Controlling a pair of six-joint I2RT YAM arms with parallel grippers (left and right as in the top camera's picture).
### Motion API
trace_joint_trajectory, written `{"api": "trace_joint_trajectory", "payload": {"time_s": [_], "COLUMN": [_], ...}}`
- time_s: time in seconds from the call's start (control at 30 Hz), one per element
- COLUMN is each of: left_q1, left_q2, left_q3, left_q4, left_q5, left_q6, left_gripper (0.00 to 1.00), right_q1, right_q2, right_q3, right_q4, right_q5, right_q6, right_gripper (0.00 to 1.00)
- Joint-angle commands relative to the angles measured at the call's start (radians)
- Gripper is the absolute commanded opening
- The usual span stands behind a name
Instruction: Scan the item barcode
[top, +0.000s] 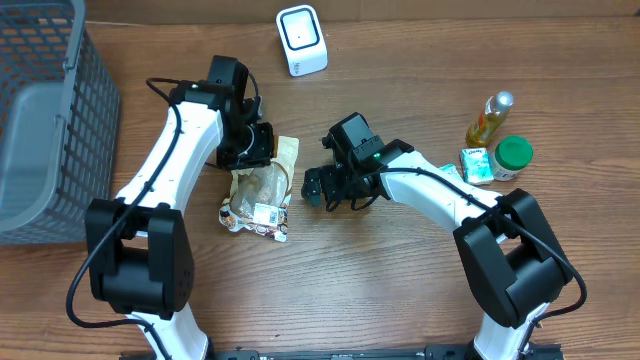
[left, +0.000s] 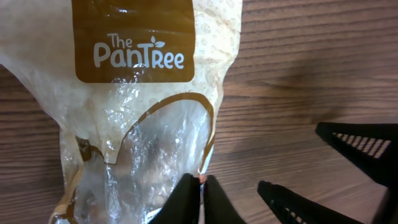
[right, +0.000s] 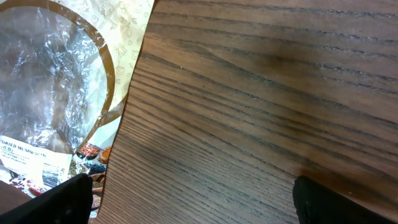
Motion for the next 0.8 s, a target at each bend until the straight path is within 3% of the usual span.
{"api": "trace_joint_trajectory", "payload": {"time_s": [0.0, 0.33, 0.77], "left_q1": [-0.020, -0.061, -0.064], "left_q2": [-0.007, -0.005, -0.005], "left_q3": [-0.016, -0.034, -0.166], "left_q4": [0.000, -0.002, 0.112], "left_q5": [-0.039, -0.157, -0.169], "left_q6": [0.008, -0.039, -0.049], "left_gripper": [0.07, 0.04, 0.08], "right_q1": [0.000, 0.000, 0.000], "right_q2": [-0.003, -0.003, -0.003], "right_q3": [-0.005, -0.005, -0.005], "right_q4": [0.001, 0.000, 0.001], "right_q5": [0.007, 0.007, 0.007], "right_q6": [0.004, 0.004, 0.004], "right_gripper": [1.00, 1.00, 1.00]}}
